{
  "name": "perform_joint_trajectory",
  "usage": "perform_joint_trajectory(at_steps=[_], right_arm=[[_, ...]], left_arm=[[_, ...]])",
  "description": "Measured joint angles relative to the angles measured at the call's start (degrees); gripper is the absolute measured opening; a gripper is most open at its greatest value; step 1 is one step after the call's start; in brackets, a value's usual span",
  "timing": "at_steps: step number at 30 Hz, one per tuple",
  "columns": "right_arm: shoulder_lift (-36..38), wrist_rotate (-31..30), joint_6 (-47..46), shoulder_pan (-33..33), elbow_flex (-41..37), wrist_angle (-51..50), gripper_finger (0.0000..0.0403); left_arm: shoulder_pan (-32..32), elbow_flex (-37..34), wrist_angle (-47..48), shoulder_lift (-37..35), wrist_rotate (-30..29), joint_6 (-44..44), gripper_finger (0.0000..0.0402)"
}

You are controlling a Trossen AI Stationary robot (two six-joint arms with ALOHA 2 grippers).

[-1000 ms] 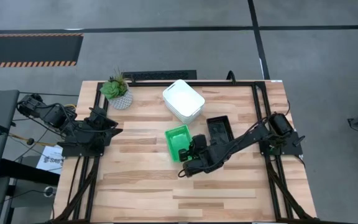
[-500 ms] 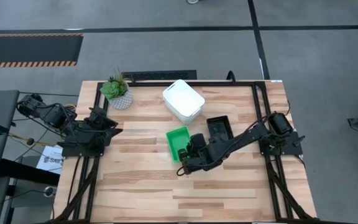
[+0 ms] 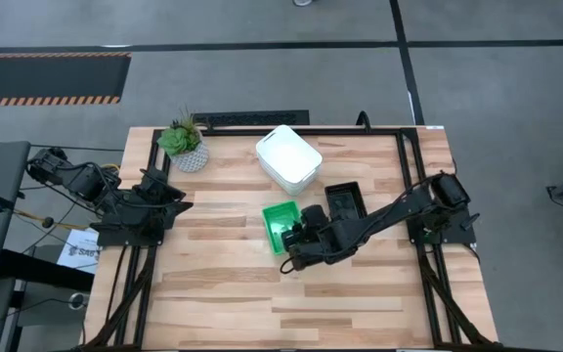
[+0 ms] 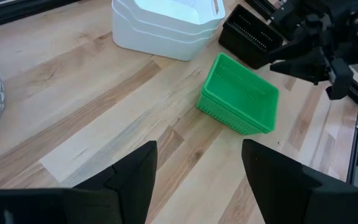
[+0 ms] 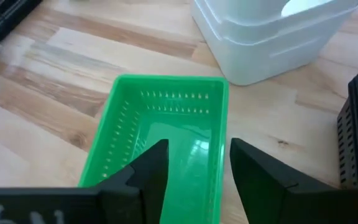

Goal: Stack baskets by color
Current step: Return to Home Position

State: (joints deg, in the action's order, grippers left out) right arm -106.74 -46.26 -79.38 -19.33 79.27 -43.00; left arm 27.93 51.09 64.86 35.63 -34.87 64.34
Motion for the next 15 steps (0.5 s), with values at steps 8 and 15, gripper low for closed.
perform_joint_trajectory(at_steps=[8, 15], right_arm=[[0.9, -6.4, 4.9, -0.8, -0.1, 6.7, 0.0189], [13.5, -9.6, 30.3, -2.9, 0.0, 15.0, 0.0196]], left_arm=[[0.0, 0.0, -0.2, 0.0, -0.4, -1.3, 0.0224], [0.0, 0.0, -8.3, -0.1, -4.2, -7.1, 0.0224]])
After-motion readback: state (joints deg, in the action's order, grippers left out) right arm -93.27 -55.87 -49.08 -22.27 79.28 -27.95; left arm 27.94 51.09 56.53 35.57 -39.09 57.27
